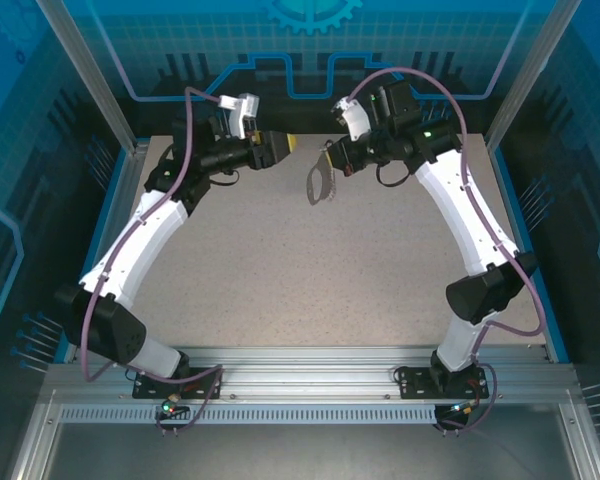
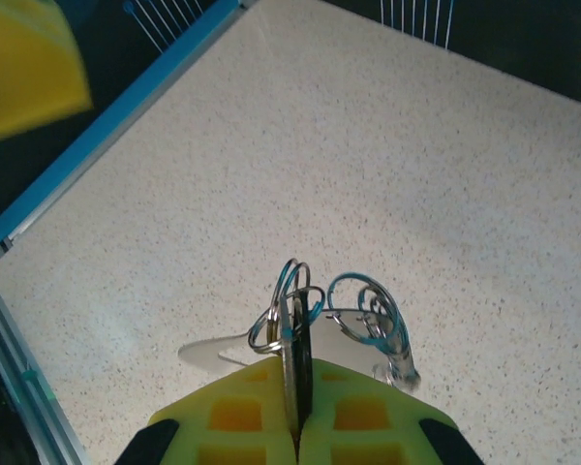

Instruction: Put the keys on the keyring

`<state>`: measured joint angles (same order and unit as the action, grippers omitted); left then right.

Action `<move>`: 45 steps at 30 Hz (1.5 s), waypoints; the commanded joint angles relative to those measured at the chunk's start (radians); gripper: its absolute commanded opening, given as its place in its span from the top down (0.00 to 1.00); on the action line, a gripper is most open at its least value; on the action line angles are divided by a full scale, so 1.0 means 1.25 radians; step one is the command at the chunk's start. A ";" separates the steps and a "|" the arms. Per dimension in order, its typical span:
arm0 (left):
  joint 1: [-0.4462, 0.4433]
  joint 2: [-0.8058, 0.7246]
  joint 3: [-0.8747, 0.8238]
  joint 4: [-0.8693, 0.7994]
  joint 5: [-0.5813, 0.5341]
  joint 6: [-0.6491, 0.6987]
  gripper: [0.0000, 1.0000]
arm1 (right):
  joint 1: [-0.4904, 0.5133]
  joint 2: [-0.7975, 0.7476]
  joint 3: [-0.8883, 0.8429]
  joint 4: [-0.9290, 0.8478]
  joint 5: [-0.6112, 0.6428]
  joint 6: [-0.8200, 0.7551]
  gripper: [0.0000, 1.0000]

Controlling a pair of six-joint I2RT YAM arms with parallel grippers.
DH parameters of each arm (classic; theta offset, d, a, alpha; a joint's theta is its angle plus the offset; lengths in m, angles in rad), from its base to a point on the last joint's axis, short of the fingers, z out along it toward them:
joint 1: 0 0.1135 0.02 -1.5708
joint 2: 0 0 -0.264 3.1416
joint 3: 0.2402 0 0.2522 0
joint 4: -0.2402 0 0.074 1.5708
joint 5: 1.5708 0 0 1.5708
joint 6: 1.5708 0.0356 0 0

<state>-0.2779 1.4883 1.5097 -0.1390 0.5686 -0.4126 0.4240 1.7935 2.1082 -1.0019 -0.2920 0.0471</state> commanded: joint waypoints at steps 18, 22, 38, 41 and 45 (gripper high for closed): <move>0.036 -0.099 -0.054 -0.049 -0.122 -0.057 0.36 | -0.009 0.322 0.163 0.071 -0.046 0.015 1.00; 0.045 -0.109 -0.057 -0.064 -0.125 -0.056 0.36 | 0.001 0.381 0.196 0.077 -0.058 0.031 1.00; 0.064 -0.102 -0.091 -0.043 -0.110 -0.078 0.36 | 0.110 0.296 -0.208 0.228 -0.035 0.132 1.00; 0.064 -0.101 -0.099 -0.036 -0.106 -0.085 0.36 | 0.126 0.267 -0.286 0.258 -0.029 0.147 1.00; 0.064 -0.106 -0.107 -0.031 -0.103 -0.090 0.36 | 0.136 0.237 -0.363 0.286 -0.024 0.165 1.00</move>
<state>-0.2062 1.3716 1.3895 -0.2047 0.4232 -0.5003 0.5819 2.1628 1.6901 -0.7055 -0.3222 0.2188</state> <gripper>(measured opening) 0.639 0.047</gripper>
